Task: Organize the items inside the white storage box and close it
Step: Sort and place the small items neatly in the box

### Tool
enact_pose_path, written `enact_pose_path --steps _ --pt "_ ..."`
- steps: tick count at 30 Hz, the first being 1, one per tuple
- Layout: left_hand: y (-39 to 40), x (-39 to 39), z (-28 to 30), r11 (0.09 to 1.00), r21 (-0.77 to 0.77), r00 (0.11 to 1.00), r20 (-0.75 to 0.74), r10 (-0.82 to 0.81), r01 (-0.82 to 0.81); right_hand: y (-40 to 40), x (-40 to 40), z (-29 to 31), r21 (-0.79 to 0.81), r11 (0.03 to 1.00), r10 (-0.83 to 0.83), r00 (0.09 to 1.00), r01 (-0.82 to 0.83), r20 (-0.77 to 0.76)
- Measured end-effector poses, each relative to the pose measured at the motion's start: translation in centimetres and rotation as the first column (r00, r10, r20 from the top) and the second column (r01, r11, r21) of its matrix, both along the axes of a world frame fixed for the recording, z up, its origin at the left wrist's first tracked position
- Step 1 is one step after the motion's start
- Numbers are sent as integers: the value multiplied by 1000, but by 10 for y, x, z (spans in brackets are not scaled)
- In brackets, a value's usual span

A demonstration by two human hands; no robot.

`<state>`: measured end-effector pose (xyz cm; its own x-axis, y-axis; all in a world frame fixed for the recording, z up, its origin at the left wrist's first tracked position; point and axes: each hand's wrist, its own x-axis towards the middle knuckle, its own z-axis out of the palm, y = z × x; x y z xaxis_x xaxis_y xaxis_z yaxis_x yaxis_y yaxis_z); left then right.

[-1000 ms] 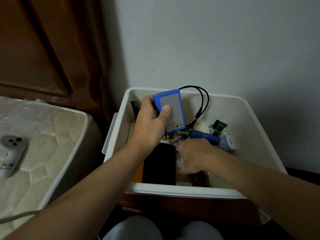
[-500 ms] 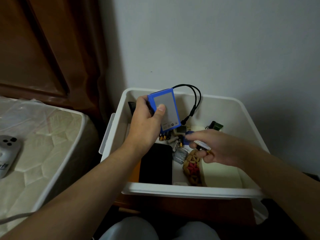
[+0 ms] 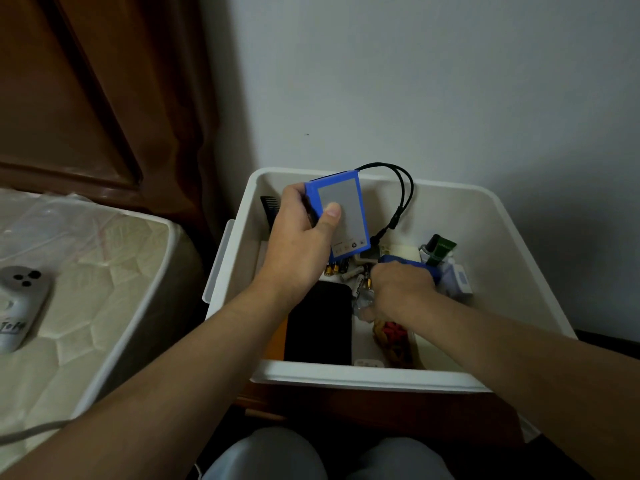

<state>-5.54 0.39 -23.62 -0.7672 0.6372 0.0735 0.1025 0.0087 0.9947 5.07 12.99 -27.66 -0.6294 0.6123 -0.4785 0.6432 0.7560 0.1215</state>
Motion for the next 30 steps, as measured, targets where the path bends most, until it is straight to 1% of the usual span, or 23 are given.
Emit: enact_pose_path --steps 5,9,13,19,24,30 --pt "1 0 -1 1000 14 1000 8 0 0 3 -1 -9 -24 999 -36 999 36 9" --pt "1 -1 -1 1000 17 1000 24 -6 6 6 -2 -9 -56 997 -44 998 46 51" --pt "1 -1 -2 1000 11 1000 21 -6 6 3 -2 -11 -52 997 -47 996 51 81" --pt "1 -1 -2 1000 10 1000 26 -2 2 7 -3 -12 -160 976 -140 989 144 42" --pt "1 -1 -2 1000 14 999 34 -8 7 4 -4 -10 -143 980 -135 989 142 57" --pt "0 1 0 1000 11 1000 23 -18 18 -3 -7 -9 -87 993 -70 996 74 55"
